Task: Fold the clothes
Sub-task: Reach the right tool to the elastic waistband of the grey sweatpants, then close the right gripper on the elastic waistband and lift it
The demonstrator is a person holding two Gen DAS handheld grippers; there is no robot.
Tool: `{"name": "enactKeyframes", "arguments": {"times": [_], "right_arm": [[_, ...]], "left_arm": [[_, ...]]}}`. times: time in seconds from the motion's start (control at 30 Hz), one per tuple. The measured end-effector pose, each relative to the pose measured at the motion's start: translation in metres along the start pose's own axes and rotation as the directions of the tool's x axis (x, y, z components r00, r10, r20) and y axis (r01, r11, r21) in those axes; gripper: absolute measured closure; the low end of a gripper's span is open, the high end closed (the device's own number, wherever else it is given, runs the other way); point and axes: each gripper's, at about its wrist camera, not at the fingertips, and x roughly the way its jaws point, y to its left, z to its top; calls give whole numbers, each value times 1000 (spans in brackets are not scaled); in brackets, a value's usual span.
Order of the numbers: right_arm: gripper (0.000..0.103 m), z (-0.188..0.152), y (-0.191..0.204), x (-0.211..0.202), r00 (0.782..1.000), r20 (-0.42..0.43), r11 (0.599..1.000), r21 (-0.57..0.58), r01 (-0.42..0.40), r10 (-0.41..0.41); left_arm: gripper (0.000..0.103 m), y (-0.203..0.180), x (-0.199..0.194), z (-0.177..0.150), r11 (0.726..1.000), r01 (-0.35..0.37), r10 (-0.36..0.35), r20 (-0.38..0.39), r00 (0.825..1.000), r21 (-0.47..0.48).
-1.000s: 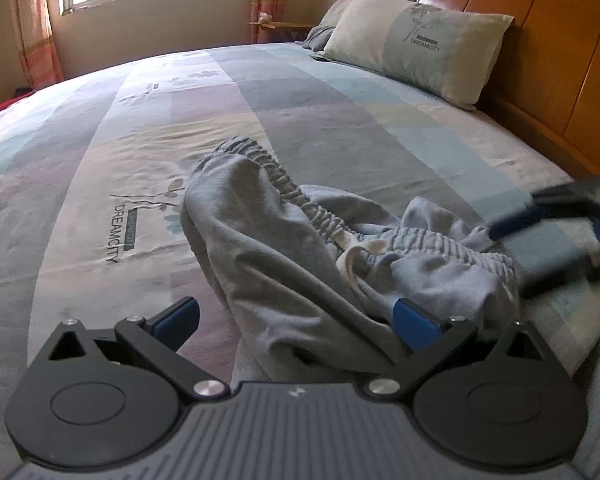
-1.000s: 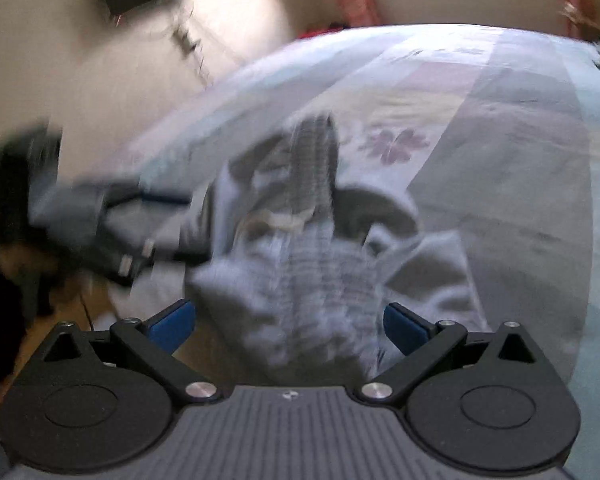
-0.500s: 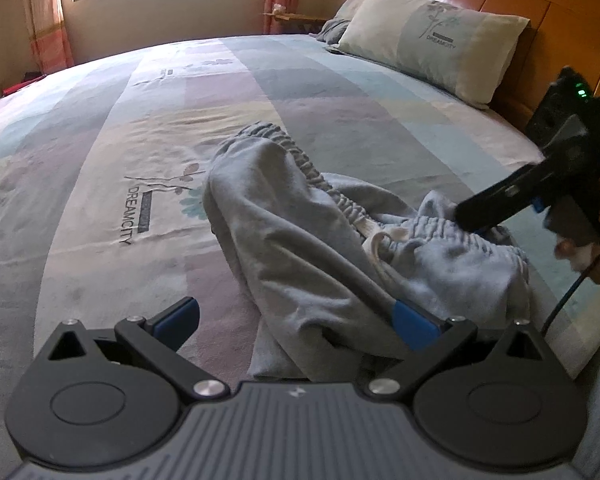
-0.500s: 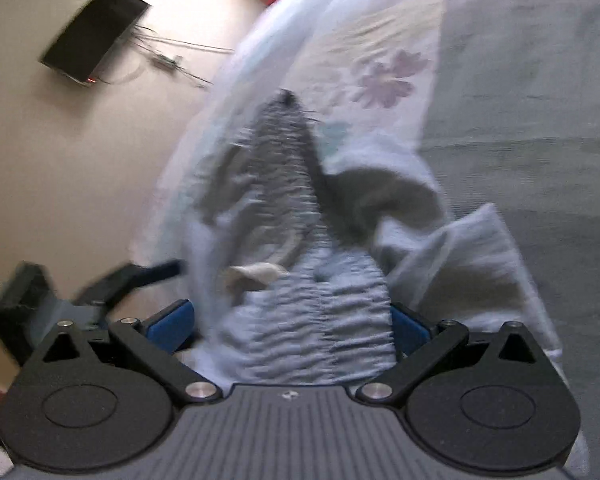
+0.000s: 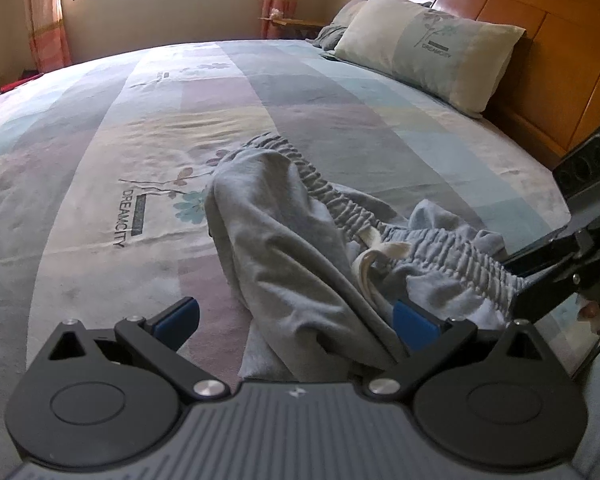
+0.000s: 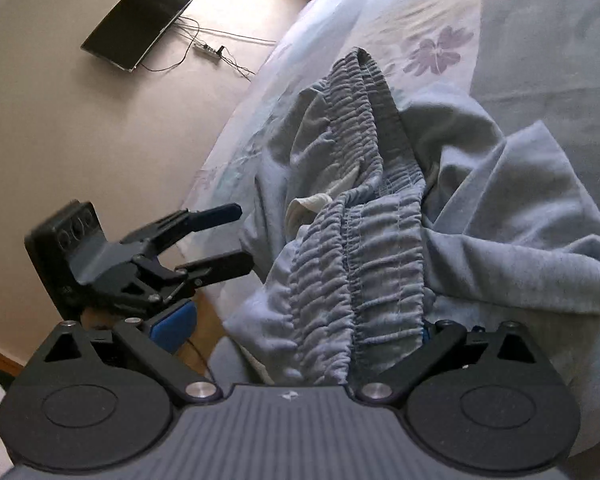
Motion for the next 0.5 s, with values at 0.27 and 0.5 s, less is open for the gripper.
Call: {"name": "enactKeyframes", "arguments": {"times": [0.27, 0.5], "right_arm": [[30, 3, 40, -32, 928, 160, 903, -227, 365, -335], [67, -1, 44, -8, 936, 76, 886, -304, 349, -343]], "left_arm": [[1, -1, 1, -1, 1000, -5, 5, -4, 1000, -2], [1, -5, 5, -4, 1000, 3, -3, -20, 1000, 1]]}}
